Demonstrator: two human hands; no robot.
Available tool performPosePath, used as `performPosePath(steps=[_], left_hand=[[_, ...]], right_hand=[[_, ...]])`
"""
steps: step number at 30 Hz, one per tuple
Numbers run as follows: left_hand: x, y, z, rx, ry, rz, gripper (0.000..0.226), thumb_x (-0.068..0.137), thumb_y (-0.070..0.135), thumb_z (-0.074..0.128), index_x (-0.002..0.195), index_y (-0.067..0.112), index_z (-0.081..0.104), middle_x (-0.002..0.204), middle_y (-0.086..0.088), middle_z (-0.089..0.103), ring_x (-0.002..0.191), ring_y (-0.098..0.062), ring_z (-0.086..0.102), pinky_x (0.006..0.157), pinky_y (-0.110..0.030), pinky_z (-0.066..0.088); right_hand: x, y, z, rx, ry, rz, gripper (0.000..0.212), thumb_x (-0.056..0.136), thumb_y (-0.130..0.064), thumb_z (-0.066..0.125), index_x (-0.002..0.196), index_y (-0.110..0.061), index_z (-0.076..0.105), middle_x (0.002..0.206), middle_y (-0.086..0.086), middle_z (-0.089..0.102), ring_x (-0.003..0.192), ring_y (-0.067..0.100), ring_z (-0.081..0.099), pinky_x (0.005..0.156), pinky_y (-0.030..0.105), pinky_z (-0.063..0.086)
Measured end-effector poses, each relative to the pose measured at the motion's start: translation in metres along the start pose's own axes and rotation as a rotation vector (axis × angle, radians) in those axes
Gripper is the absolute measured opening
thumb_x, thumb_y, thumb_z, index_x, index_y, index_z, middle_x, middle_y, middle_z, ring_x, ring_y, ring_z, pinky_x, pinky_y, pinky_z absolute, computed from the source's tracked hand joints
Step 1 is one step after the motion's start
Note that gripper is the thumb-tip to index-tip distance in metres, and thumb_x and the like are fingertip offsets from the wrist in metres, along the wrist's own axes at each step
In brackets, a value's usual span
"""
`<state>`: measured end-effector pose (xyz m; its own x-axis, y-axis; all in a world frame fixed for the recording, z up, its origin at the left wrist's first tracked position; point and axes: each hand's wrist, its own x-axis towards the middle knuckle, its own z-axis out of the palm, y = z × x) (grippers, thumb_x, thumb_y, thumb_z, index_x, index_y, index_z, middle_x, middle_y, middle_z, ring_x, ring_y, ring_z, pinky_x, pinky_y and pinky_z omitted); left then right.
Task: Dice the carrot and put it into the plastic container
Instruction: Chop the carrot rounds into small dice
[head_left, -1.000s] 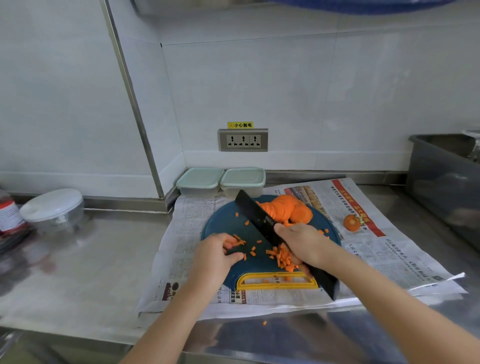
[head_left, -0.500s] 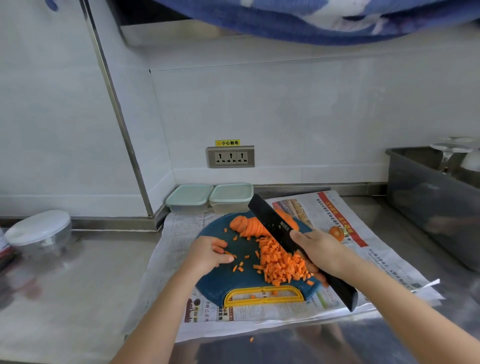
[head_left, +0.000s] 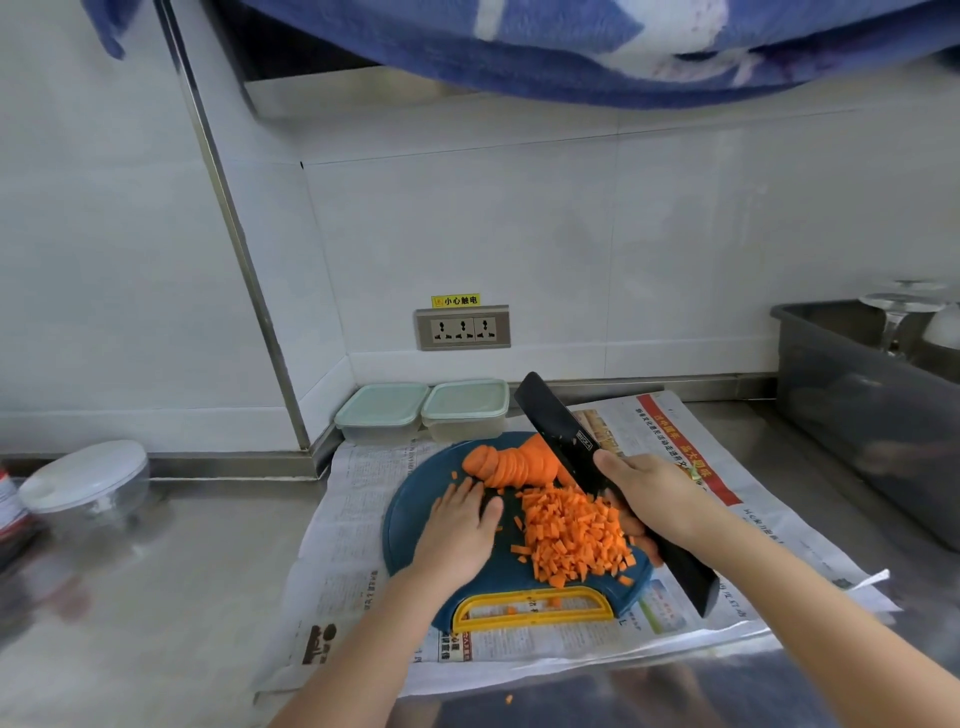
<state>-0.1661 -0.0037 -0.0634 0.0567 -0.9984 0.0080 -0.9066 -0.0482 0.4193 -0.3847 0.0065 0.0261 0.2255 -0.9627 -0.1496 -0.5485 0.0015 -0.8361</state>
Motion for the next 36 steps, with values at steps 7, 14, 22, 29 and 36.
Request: performPosePath(steps=[7, 14, 22, 29, 36], left_hand=[[-0.030, 0.049, 0.018, -0.338, 0.011, -0.040, 0.058, 0.102, 0.044, 0.019, 0.152, 0.015, 0.014, 0.159, -0.002, 0.013, 0.147, -0.018, 0.008, 0.118, -0.032, 0.003], [-0.020, 0.062, -0.021, -0.523, 0.256, -0.032, 0.041, 0.103, 0.018, 0.036, 0.143, 0.014, 0.039, 0.144, -0.002, 0.045, 0.116, -0.003, 0.050, 0.096, -0.009, 0.032], [0.049, 0.012, -0.054, -0.428, 0.288, -0.087, 0.029, 0.082, 0.035, 0.073, 0.102, 0.015, 0.069, 0.096, 0.002, 0.068, 0.101, -0.022, 0.064, 0.070, -0.017, 0.043], [0.077, -0.003, -0.048, 0.001, -0.222, 0.075, 0.101, 0.070, 0.054, 0.076, 0.149, 0.020, 0.024, 0.151, -0.002, 0.035, 0.135, -0.020, 0.039, 0.110, -0.033, 0.034], [0.096, -0.018, -0.058, -0.129, -0.279, 0.076, 0.077, 0.067, 0.024, 0.086, 0.135, 0.021, 0.049, 0.123, 0.002, 0.057, 0.105, -0.013, 0.056, 0.088, -0.024, 0.045]], right_hand=[[0.002, 0.004, -0.002, 0.027, -0.007, 0.009, 0.049, 0.101, -0.043, 0.036, 0.068, -0.008, 0.046, 0.044, 0.002, 0.048, 0.036, 0.019, 0.044, 0.042, 0.029, 0.042], [0.013, -0.005, -0.003, -0.074, 0.050, -0.043, 0.051, 0.102, -0.042, 0.033, 0.068, -0.008, 0.048, 0.045, 0.004, 0.050, 0.032, 0.014, 0.044, 0.037, 0.021, 0.040], [0.041, 0.000, 0.001, -0.295, 0.203, -0.115, 0.048, 0.102, -0.043, 0.031, 0.077, -0.010, 0.056, 0.057, 0.001, 0.050, 0.045, 0.006, 0.048, 0.045, 0.017, 0.036], [0.059, 0.020, 0.021, -0.250, 0.313, -0.172, 0.045, 0.101, -0.041, 0.036, 0.072, -0.012, 0.054, 0.062, 0.001, 0.051, 0.050, 0.007, 0.045, 0.043, 0.016, 0.031], [0.071, 0.024, 0.023, -0.271, 0.283, -0.155, 0.048, 0.102, -0.041, 0.035, 0.076, -0.007, 0.056, 0.065, 0.002, 0.052, 0.056, 0.010, 0.049, 0.045, 0.019, 0.035]])
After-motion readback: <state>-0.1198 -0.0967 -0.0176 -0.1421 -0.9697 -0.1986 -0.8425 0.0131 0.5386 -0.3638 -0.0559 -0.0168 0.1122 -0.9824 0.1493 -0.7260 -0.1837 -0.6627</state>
